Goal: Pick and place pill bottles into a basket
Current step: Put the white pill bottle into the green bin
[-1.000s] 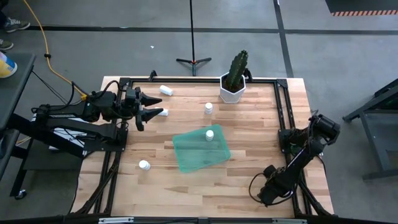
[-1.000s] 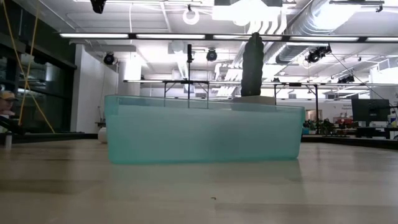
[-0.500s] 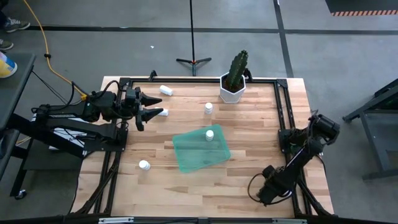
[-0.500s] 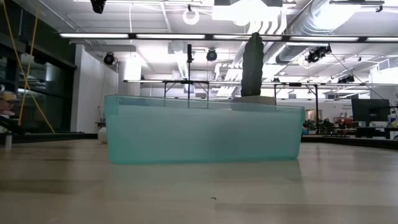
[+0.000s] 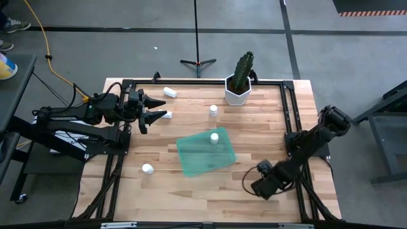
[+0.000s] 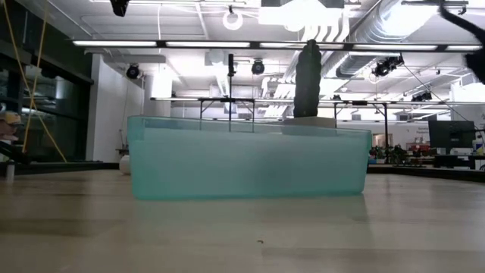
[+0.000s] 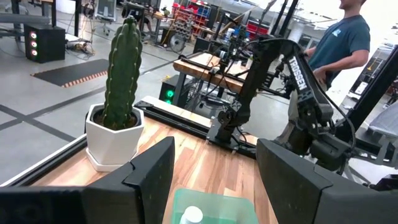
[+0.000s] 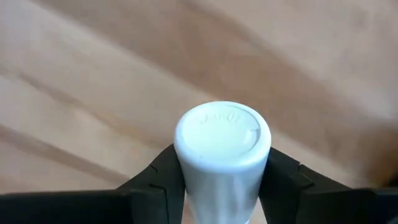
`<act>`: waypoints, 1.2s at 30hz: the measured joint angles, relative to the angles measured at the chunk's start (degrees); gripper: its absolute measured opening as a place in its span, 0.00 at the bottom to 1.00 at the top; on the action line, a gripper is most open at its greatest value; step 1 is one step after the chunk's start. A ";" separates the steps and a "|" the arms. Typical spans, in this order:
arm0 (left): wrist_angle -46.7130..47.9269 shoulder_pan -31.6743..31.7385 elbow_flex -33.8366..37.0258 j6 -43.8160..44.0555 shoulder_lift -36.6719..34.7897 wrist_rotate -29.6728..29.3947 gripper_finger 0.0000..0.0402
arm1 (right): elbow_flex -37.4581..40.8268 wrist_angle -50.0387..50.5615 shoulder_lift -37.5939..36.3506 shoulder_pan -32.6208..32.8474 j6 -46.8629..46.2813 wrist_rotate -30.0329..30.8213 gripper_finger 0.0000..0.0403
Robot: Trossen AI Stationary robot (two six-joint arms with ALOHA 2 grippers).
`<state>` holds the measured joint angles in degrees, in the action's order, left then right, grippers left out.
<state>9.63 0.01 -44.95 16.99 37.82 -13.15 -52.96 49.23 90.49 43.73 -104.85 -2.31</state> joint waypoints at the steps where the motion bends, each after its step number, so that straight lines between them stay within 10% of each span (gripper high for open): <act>1: 0.00 0.00 0.00 0.02 0.02 0.00 0.65 | -0.18 0.04 -0.50 -0.65 0.82 1.81 0.36; 20: -0.02 -0.01 0.00 0.26 0.02 0.00 0.65 | -1.85 -32.90 -7.24 -14.65 37.73 45.80 0.35; 36: -0.07 -0.02 0.00 0.26 0.02 -0.02 0.65 | -1.85 -77.20 -7.20 -31.72 78.62 33.05 0.35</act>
<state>9.56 -0.01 -44.95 17.26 37.85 -13.17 -54.81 -27.98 83.29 12.01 -26.23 30.74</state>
